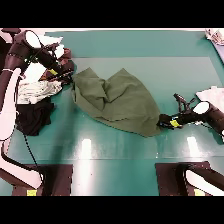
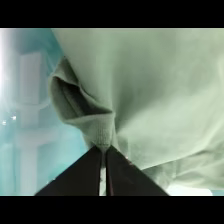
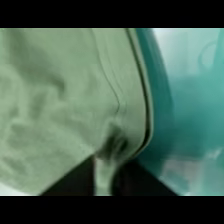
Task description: Fold the shirts.
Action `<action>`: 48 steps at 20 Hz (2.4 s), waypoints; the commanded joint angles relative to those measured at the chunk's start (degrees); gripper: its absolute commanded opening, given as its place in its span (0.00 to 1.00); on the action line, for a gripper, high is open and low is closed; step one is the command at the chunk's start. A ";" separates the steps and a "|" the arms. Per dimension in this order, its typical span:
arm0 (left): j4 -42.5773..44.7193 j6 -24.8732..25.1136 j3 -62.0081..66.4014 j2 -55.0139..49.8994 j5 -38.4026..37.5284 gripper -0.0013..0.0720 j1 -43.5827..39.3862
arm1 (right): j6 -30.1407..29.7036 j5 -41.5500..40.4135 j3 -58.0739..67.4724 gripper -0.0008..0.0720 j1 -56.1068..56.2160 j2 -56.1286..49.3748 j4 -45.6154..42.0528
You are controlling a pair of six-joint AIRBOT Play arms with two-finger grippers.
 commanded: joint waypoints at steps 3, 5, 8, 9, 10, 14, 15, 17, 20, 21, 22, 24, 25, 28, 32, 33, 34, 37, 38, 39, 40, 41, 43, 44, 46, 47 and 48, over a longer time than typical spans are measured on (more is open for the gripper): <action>-3.80 -0.24 0.00 1.22 -1.81 0.06 -0.04 | -0.98 1.46 10.67 0.04 4.68 0.63 2.36; -3.37 -0.22 -0.02 2.86 -2.69 0.06 -0.04 | -0.98 2.14 15.34 0.04 4.68 3.10 2.40; -3.30 -1.66 -0.02 6.67 -3.67 0.06 -0.04 | -0.98 2.78 21.62 0.04 3.23 9.20 2.40; -3.26 -1.95 -0.02 8.07 -4.22 0.06 -0.04 | -1.07 3.13 23.54 0.04 2.47 11.58 2.38; -3.21 -1.99 -0.02 9.64 -4.33 0.06 -0.04 | -1.99 3.28 25.05 0.04 1.53 13.88 2.43; 0.94 -6.19 -0.02 18.01 -0.81 0.06 -0.02 | -7.26 5.81 30.49 0.04 -4.59 21.53 2.49; 1.66 -6.84 -0.02 19.63 -1.46 0.06 0.13 | -8.39 5.92 31.58 0.04 -6.05 23.02 2.67; 2.05 -8.74 0.00 21.99 -3.34 0.06 0.13 | -11.43 4.98 34.40 0.04 -7.74 25.49 7.34; -0.33 -11.50 0.59 26.95 -1.77 0.06 0.13 | -12.33 2.62 40.44 0.04 -7.93 27.12 8.90; -0.24 -12.59 0.59 29.49 0.11 0.06 0.15 | -12.33 2.69 43.30 0.04 -7.93 27.08 6.99; 0.33 -12.90 0.59 32.70 2.14 0.06 0.15 | -12.31 2.89 45.99 0.04 -7.91 27.08 3.67; 1.29 -15.74 0.59 39.54 5.62 0.05 0.15 | -12.24 3.50 51.34 0.04 -7.56 27.08 -0.74; 1.16 -16.83 0.59 42.99 7.76 0.06 0.13 | -12.24 3.61 53.99 0.04 -7.15 27.10 -1.42; -2.54 -19.67 0.59 53.02 14.73 0.05 0.13 | -12.28 3.74 63.63 0.03 -5.09 27.26 -1.38; -6.51 -20.98 0.59 65.59 31.36 0.05 0.13 | -9.68 6.60 79.38 0.03 -2.14 27.43 -12.59; -4.20 -25.40 0.57 66.60 29.51 0.05 0.15 | -7.89 7.82 81.66 0.03 -1.25 27.41 -14.60; -4.66 -28.46 0.57 66.60 24.72 0.05 0.15 | -6.91 8.87 83.21 0.03 -0.57 27.34 -14.73; -6.38 -30.60 -1.84 65.09 6.58 0.05 0.13 | 7.65 14.84 83.97 0.03 -0.85 26.27 -14.78; -4.07 -29.88 -4.20 64.50 3.80 0.05 0.13 | 10.73 18.58 81.77 0.03 -1.84 25.29 -14.62; -0.70 -29.66 -7.89 64.08 2.91 0.05 0.13 | 12.87 22.25 78.53 0.03 -3.30 24.17 -14.62; 1.70 -27.85 -12.83 64.02 3.89 0.05 0.13 | 14.40 25.05 74.34 0.04 -5.07 22.97 -14.62; 2.71 -26.21 -18.36 63.93 5.62 0.05 0.13 | 15.23 26.21 68.76 0.04 -6.16 21.64 -14.19; 1.51 -25.46 -32.24 62.40 12.52 0.05 0.13 | 15.28 23.43 56.68 0.04 -6.14 18.34 -13.97; -0.92 -25.49 -39.26 61.33 17.31 0.05 0.13 | 15.43 20.46 50.71 0.04 -6.14 16.20 -12.37; -6.49 -25.38 -53.42 58.64 29.53 0.05 0.13 | 15.43 12.72 38.86 0.04 -6.14 11.21 -7.54; -7.63 -25.27 -58.71 57.24 35.63 0.05 0.13 | 15.39 8.17 34.45 0.04 -6.14 8.63 -5.25; -7.85 -25.22 -62.71 55.43 41.57 0.05 0.13 | 15.41 2.97 30.77 0.04 -5.97 5.40 -3.96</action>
